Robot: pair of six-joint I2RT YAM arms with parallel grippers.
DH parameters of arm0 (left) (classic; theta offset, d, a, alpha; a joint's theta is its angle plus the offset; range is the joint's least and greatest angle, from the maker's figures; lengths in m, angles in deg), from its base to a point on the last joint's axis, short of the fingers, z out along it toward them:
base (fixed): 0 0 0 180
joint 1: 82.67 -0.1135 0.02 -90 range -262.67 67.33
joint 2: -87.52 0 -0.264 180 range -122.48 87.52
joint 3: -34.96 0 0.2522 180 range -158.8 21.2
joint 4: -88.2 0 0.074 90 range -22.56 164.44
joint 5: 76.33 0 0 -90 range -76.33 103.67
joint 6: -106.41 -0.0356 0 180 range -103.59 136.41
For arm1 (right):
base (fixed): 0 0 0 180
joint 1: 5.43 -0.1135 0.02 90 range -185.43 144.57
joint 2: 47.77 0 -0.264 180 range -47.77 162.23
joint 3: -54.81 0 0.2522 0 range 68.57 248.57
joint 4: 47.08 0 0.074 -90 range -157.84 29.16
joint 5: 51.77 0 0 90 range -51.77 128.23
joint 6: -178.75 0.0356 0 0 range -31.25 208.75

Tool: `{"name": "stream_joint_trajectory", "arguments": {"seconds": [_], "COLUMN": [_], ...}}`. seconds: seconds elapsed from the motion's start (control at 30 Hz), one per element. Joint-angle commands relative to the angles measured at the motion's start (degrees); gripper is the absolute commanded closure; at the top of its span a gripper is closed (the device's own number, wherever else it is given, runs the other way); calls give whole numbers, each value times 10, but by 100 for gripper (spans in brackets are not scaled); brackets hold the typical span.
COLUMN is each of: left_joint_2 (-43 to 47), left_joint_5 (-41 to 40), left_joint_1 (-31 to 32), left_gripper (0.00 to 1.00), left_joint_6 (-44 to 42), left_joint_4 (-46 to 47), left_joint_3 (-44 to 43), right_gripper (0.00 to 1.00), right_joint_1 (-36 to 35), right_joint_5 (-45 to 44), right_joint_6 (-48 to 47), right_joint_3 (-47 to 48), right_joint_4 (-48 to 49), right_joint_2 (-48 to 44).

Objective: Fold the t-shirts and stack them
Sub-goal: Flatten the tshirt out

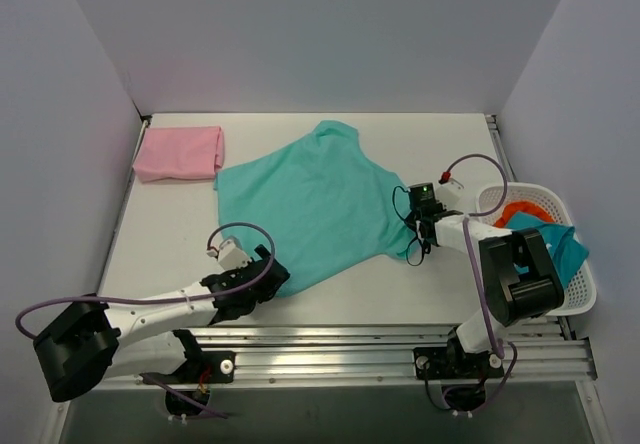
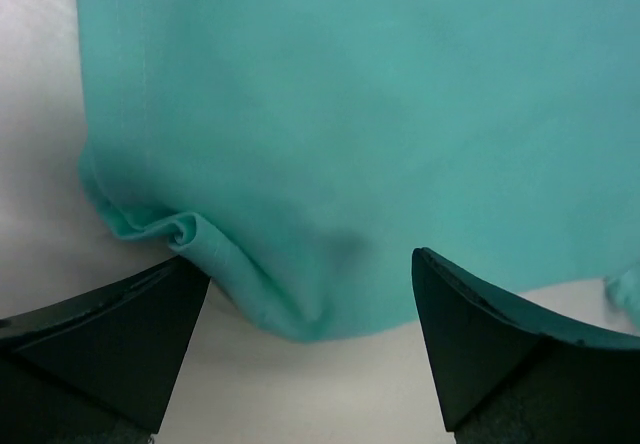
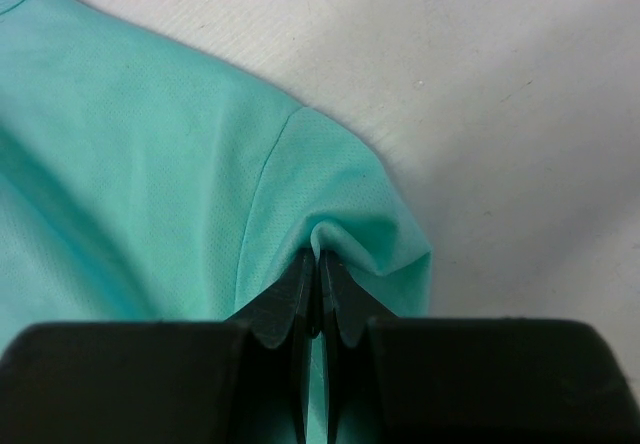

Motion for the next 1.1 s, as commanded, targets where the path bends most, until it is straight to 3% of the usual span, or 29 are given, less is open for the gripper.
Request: {"name": "stream_joint_trajectory", "arguments": {"seconds": [0.0, 0.07, 0.13, 0.2, 0.23, 0.27, 0.43, 0.67, 0.8, 0.9, 1.07], "left_joint_2": [-62, -89, -109, -137, -144, -157, -161, -24, 48, 107, 166], "left_joint_5": [72, 80, 84, 95, 98, 100, 95, -1, -66, -121, -101], "left_joint_1": [-72, -87, -99, -103, -104, -104, -99, -25, -8, 18, 28], "left_gripper": [1, 8, 29, 56, 88, 97, 98, 98, 98, 98, 98], "left_joint_6": [-83, -104, -113, -117, -120, -121, -136, -191, -282, -341, -457], "left_joint_4": [47, 86, 104, 134, 142, 144, 115, -42, -186, -243, -261], "left_joint_3": [66, 76, 76, 75, 72, 65, 38, -63, -184, -270, -402], "right_gripper": [100, 100, 100, 100, 100, 100, 100, 100, 100, 100, 100], "right_joint_1": [8, 11, 13, 15, 15, 17, 19, 4, -52, -80, -102], "right_joint_5": [0, 0, 3, 4, 5, 4, 5, -21, -114, -155, -163], "right_joint_6": [-7, -9, -10, -10, -10, -9, -8, -1, 7, 13, -18], "right_joint_3": [-8, -11, -12, -13, -13, -13, -14, 3, 41, 75, 141], "right_joint_4": [-1, -1, 1, 2, 3, 3, 7, -31, -140, -216, -271], "right_joint_2": [-30, -37, -39, -39, -38, -37, -34, -80, -210, -329, -500]}}
